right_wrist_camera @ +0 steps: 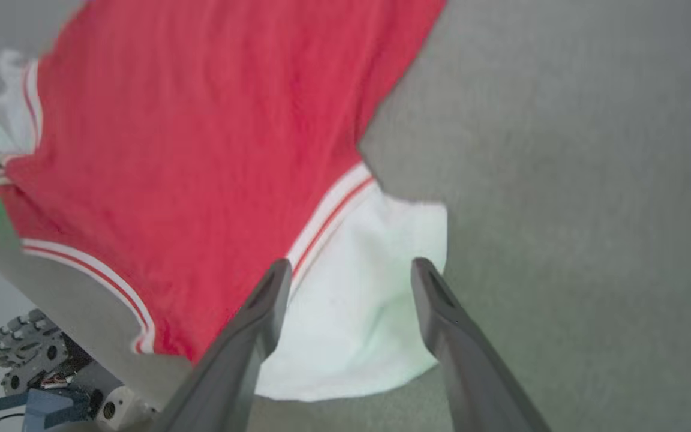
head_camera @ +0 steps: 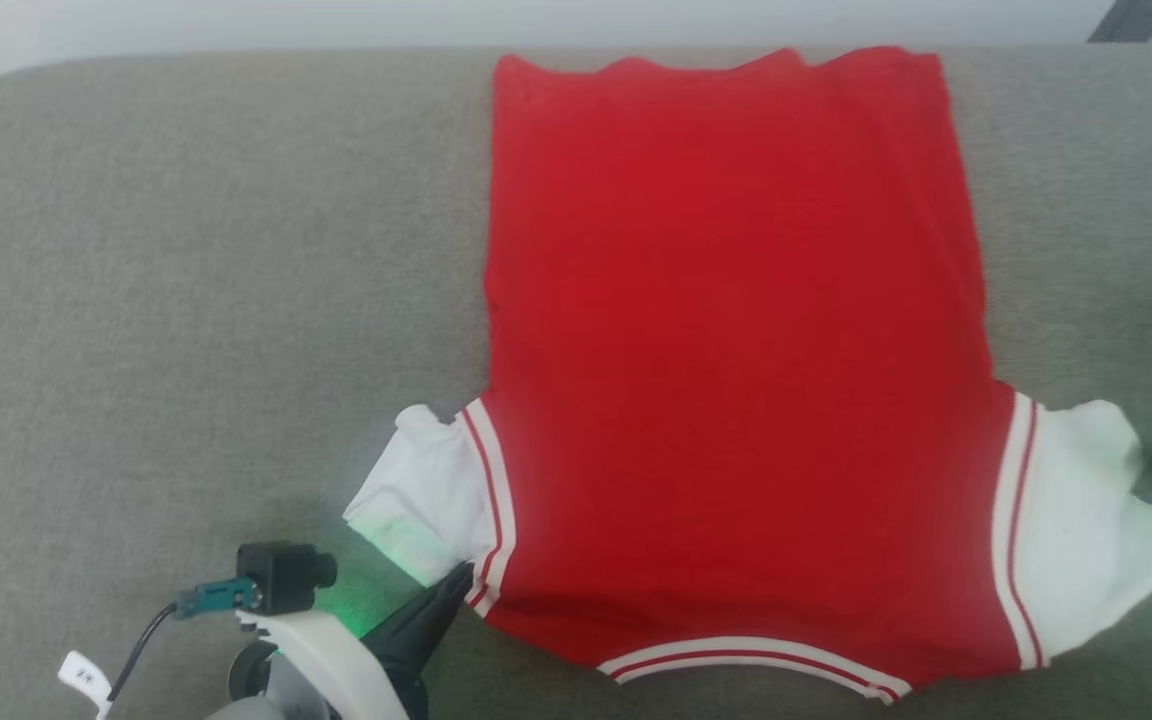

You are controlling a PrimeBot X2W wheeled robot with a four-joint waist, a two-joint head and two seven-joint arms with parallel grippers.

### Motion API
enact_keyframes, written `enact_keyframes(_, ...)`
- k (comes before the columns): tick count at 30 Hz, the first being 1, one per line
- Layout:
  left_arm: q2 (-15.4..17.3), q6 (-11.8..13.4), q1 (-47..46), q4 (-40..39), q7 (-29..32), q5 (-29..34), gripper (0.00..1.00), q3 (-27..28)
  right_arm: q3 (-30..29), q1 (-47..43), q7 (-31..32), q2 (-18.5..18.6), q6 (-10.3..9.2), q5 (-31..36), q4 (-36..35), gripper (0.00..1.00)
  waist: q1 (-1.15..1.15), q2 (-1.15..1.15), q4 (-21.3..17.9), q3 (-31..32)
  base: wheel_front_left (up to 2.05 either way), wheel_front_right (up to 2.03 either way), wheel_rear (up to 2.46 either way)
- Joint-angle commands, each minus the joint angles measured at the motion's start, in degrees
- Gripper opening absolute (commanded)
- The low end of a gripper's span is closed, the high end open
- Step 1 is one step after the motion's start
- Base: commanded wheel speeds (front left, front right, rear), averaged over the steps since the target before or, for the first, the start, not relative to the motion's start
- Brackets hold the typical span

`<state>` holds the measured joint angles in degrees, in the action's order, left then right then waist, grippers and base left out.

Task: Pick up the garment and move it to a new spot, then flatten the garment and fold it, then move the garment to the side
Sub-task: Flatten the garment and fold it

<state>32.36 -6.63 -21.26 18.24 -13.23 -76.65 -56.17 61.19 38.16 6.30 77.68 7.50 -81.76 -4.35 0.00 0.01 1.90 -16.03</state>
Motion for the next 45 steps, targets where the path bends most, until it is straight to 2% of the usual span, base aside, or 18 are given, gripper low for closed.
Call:
enact_keyframes(1,-0.84,0.24,-1.19,0.04,0.05,1.02,0.00,-0.12,-1.06,1.33,0.67,0.79,-0.02,-0.80,-0.78,1.00,0.00,-0.01,1.02,-1.07,0.00,0.00,0.00)
enact_keyframes(4,-1.56,0.57,-3.32,-1.14,0.94,2.02,0.00,-0.55,-4.83,5.74,3.14,2.42,-0.02,-0.79,0.37,1.00,0.00,-0.01,3.05,-3.30,0.00,0.00,0.00)
enact_keyframes(6,-2.05,0.96,-4.81,-1.29,1.73,3.30,0.00,-1.09,-7.25,9.29,5.03,0.94,-0.02,0.56,3.61,1.00,0.00,-0.01,4.39,-4.91,0.00,0.00,0.00)
enact_keyframes(9,-3.25,0.95,-6.99,-1.18,2.59,4.51,0.00,-1.64,-9.59,15.23,8.78,-5.11,-0.02,5.11,11.93,1.00,0.00,-0.01,6.38,-7.13,0.00,0.00,0.00)
enact_keyframes(13,-4.92,0.60,-8.69,-0.59,3.36,4.56,0.00,-2.15,-11.10,24.17,14.66,-14.99,-0.02,13.05,25.02,1.00,0.00,-0.01,9.12,-10.04,0.00,0.00,0.00)
enact_keyframes(17,-6.51,0.20,-10.16,-0.19,3.41,4.77,0.00,-2.58,-11.65,31.50,21.47,-22.37,-0.04,17.53,36.98,1.00,0.00,-0.01,11.84,-13.13,0.00,0.00,0.00)
enact_keyframes(18,-7.08,0.05,-10.51,0.02,3.36,4.97,0.00,-2.94,-12.29,34.64,23.88,-24.42,-0.06,19.11,42.58,1.00,0.00,-0.01,13.13,-14.24,0.00,0.00,0.00)
enact_keyframes(22,-8.25,-0.29,-10.87,0.72,3.35,4.12,0.00,-3.69,-11.12,38.25,28.18,-27.33,-0.06,22.23,50.13,1.00,0.00,-0.01,15.34,-16.14,0.00,0.00,0.00)
enact_keyframes(28,-9.33,-0.25,-11.37,2.57,2.78,3.24,0.00,-4.88,-11.36,41.41,35.49,-30.62,-0.05,21.63,57.75,1.00,0.00,-0.01,16.24,-17.89,0.00,0.00,0.00)
enact_keyframes(34,-10.14,-0.20,-12.54,2.04,2.22,2.30,0.00,-5.85,-9.95,41.91,39.42,-31.54,-0.05,22.24,58.97,1.00,0.00,-0.01,15.92,-18.51,0.00,0.00,0.00)
enact_keyframes(35,-10.24,-0.20,-12.81,2.00,2.03,2.17,0.00,-6.11,-9.97,41.99,39.10,-31.42,-0.05,22.24,58.77,0.47,0.00,-0.01,15.78,-18.53,0.00,0.00,0.00)
enact_keyframes(36,-10.29,-0.21,-13.05,2.07,1.86,2.00,0.00,-6.30,-10.04,42.02,38.39,-31.24,-0.05,22.35,58.50,0.13,0.00,-0.01,15.58,-18.50,0.00,0.00,0.00)
enact_keyframes(37,-10.30,-0.21,-13.25,2.15,1.75,1.83,0.00,-6.41,-10.37,41.88,37.73,-31.15,-0.06,22.03,58.40,0.00,0.00,-0.01,15.33,-18.34,0.00,0.00,0.00)
enact_keyframes(45,-7.61,-0.23,-12.17,2.63,-0.40,0.59,0.00,-5.74,-10.84,37.99,32.86,-28.36,-0.06,18.84,52.73,0.00,0.00,-0.01,12.19,-13.20,0.00,0.00,0.00)
